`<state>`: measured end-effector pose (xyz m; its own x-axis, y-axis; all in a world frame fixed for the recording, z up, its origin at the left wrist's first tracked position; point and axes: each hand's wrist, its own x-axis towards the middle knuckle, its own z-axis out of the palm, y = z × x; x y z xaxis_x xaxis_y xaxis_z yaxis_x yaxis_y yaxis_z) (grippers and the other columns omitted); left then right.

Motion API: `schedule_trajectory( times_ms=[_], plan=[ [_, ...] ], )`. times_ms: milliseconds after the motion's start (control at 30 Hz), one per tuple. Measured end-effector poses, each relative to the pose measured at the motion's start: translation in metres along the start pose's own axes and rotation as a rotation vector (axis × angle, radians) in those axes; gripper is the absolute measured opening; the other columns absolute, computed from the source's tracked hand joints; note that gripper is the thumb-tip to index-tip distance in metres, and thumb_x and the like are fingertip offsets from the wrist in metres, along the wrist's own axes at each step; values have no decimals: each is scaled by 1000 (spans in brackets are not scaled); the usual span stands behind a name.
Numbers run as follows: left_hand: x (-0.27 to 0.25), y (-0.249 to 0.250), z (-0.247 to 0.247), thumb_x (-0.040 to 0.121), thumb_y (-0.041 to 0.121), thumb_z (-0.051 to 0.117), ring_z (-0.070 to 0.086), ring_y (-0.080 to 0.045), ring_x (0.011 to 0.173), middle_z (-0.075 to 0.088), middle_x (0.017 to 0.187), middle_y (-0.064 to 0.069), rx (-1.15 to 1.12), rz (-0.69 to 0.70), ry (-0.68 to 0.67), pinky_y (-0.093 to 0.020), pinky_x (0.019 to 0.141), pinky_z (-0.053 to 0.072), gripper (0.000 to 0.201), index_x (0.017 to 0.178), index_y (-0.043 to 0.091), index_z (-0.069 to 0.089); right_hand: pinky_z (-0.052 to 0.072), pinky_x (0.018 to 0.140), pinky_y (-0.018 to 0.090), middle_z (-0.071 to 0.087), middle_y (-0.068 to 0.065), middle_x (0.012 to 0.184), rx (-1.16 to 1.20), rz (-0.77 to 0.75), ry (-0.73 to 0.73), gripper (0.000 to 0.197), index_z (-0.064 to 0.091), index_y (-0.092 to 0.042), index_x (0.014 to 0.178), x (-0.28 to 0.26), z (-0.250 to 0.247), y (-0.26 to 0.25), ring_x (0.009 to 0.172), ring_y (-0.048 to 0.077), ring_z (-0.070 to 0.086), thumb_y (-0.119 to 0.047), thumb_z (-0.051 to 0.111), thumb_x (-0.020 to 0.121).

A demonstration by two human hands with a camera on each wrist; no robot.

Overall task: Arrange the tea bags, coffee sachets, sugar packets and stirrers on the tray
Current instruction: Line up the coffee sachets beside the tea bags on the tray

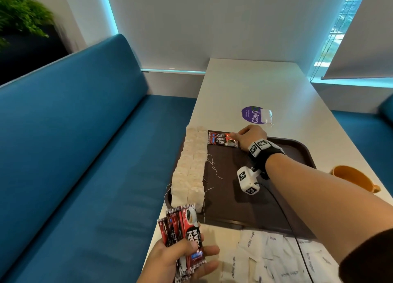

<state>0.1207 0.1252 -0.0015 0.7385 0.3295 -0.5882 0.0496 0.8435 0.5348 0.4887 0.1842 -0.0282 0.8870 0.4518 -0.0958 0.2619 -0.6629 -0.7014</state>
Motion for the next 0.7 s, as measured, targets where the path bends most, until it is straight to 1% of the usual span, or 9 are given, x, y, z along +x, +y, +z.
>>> schedule_trajectory(
  times_ms=[67, 133, 200, 267, 367, 433, 567, 633, 700],
  plan=[
    [2, 2, 1, 74, -12, 64, 72, -51, 87, 69, 98, -40, 7, 53, 26, -53, 59, 61, 38, 112, -15, 62, 54, 82, 34, 73, 2, 93, 27, -42, 7, 28, 69, -17, 92, -11, -10, -5, 90, 22, 67, -42, 77, 86],
    [7, 7, 3, 81, -10, 63, 72, -49, 91, 70, 103, -36, -5, 120, 32, -50, 58, 61, 40, 120, -10, 59, 51, 78, 31, 72, 0, 91, 85, -125, -50, 15, 71, -19, 88, -31, -22, -13, 88, 19, 67, -33, 76, 88],
    [12, 12, 5, 84, -7, 65, 73, -46, 94, 72, 106, -31, 22, 177, 39, -47, 60, 62, 36, 120, -5, 62, 53, 69, 31, 73, 0, 88, 230, -197, -225, 11, 72, -20, 85, -63, -34, -22, 74, 15, 65, -30, 77, 88],
    [16, 15, 9, 84, -2, 69, 74, -41, 90, 73, 105, -28, 53, 220, 47, -41, 58, 62, 34, 117, -3, 65, 49, 57, 25, 71, 2, 81, 368, -220, -459, 18, 72, -16, 89, -100, -49, -30, 60, 11, 59, -34, 77, 88],
    [22, 16, 16, 80, 3, 73, 71, -35, 80, 72, 96, -25, 47, 268, 55, -34, 53, 57, 39, 118, -4, 65, 47, 51, 19, 70, 1, 80, 394, -262, -729, 40, 70, -11, 101, -147, -64, -33, 59, 10, 60, -44, 75, 78],
    [24, 15, 19, 79, 4, 75, 69, -32, 75, 70, 93, -23, 48, 299, 68, -33, 51, 53, 42, 118, -5, 64, 49, 53, 21, 72, 0, 84, 358, -297, -770, 44, 71, -12, 108, -168, -67, -26, 64, 13, 62, -42, 78, 76],
    [24, 10, 22, 74, 10, 80, 66, -27, 69, 69, 90, -20, 58, 345, 122, -31, 49, 48, 48, 117, -4, 64, 50, 53, 24, 72, 14, 81, 487, -231, -683, 17, 72, -3, 102, -187, -63, -7, 57, 15, 59, -9, 77, 87],
    [22, 10, 23, 76, 14, 79, 64, -24, 66, 68, 88, -19, 10, 363, 145, -30, 49, 47, 48, 118, -3, 64, 51, 52, 26, 70, 17, 80, 507, -198, -696, 21, 72, -2, 104, -186, -65, -1, 55, 16, 59, -3, 78, 85],
    [21, 10, 24, 79, 19, 77, 61, -23, 66, 65, 89, -19, -55, 374, 160, -29, 49, 47, 48, 118, -5, 64, 53, 52, 26, 69, 18, 79, 518, -177, -765, 29, 72, -4, 110, -183, -71, 4, 57, 19, 61, -1, 80, 82]
  ],
)
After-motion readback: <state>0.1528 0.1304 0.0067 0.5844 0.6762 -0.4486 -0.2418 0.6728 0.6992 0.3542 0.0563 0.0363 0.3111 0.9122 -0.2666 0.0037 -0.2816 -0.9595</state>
